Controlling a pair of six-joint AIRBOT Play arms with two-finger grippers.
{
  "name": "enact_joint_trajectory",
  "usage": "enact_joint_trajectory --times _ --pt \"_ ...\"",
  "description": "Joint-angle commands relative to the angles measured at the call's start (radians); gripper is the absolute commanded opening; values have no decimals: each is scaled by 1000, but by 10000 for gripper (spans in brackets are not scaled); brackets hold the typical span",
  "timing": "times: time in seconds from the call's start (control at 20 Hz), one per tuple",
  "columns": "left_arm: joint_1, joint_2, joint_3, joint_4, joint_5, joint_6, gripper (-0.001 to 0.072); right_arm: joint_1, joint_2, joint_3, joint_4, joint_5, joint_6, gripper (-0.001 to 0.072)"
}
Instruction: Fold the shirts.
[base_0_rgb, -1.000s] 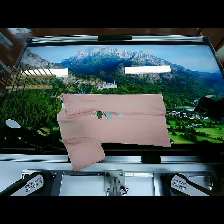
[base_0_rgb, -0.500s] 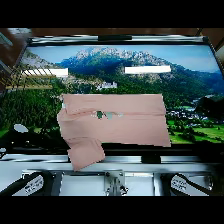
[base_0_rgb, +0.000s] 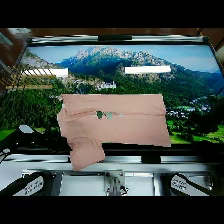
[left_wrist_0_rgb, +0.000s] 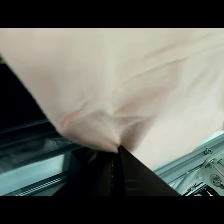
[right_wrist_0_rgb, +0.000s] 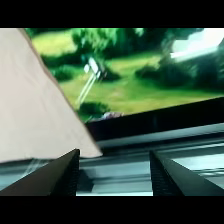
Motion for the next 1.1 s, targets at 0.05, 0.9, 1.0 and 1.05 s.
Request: enact_joint_trajectory --times 0.05,0.9,1.0,1.05 --pt "-8 2 2 -8 -6 3 34 -2 0 -214 144 47 -106 548" --pt "-8 2 2 -24 -6 22 34 2 0 -367 195 204 -105 546" --pt "-8 2 4 -34 -8 22 34 2 0 -372 204 234 -90 362" --pt "-8 2 10 -37 -12 23 34 2 0 -372 217 234 -90 219"
